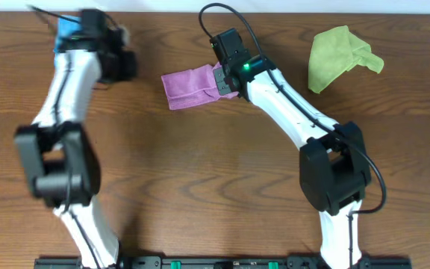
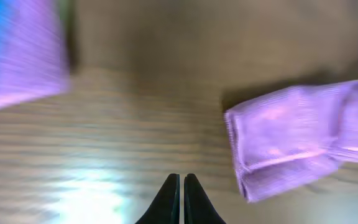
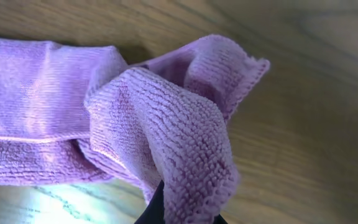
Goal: Fold the cloth
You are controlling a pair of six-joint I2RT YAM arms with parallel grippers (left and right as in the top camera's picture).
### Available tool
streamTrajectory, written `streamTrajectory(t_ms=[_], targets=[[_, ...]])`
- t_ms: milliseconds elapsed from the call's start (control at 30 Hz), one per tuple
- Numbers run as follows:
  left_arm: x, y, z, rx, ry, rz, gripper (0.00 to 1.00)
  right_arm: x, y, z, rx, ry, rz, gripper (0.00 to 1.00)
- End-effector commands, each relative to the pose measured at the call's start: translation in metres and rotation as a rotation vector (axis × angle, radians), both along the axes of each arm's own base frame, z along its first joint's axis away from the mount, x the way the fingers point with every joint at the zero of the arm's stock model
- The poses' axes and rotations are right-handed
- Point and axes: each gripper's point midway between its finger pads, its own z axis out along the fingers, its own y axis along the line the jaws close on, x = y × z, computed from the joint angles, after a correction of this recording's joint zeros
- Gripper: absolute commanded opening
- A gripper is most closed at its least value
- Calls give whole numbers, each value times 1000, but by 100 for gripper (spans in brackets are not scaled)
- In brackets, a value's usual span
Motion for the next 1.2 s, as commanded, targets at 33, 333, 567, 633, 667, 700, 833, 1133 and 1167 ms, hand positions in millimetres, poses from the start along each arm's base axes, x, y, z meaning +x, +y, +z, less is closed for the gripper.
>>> streamTrajectory(t_ms=[33, 333, 567, 633, 667, 700, 833, 1133, 1167], targets=[[-13, 6, 73, -17, -147, -31, 6, 0, 18, -15, -56, -10, 77, 1], [-29, 5, 84, -75, -133, -55, 6, -2, 68, -8, -182, -143, 289, 1], [-28, 17, 91, -72, -157, -32, 6, -6, 95, -4, -161, -194, 338, 1], [-27, 32, 97, -65, -183, -1, 6, -6, 97, -4, -153, -196, 341, 1], [-26, 42, 102, -66, -202, 19, 6, -7, 99, -4, -145, -195, 346, 1], [-27, 51, 108, -72, -219, 41, 6, -7, 100, -5, -139, -193, 351, 1], [-35, 93, 129, -107, -282, 128, 6, -9, 106, -15, -117, -175, 373, 1], [-50, 126, 131, -145, -281, 178, 6, -16, 132, -41, -46, -150, 441, 1], [-50, 126, 131, -140, -284, 171, 6, -16, 134, -42, -45, -151, 443, 1]])
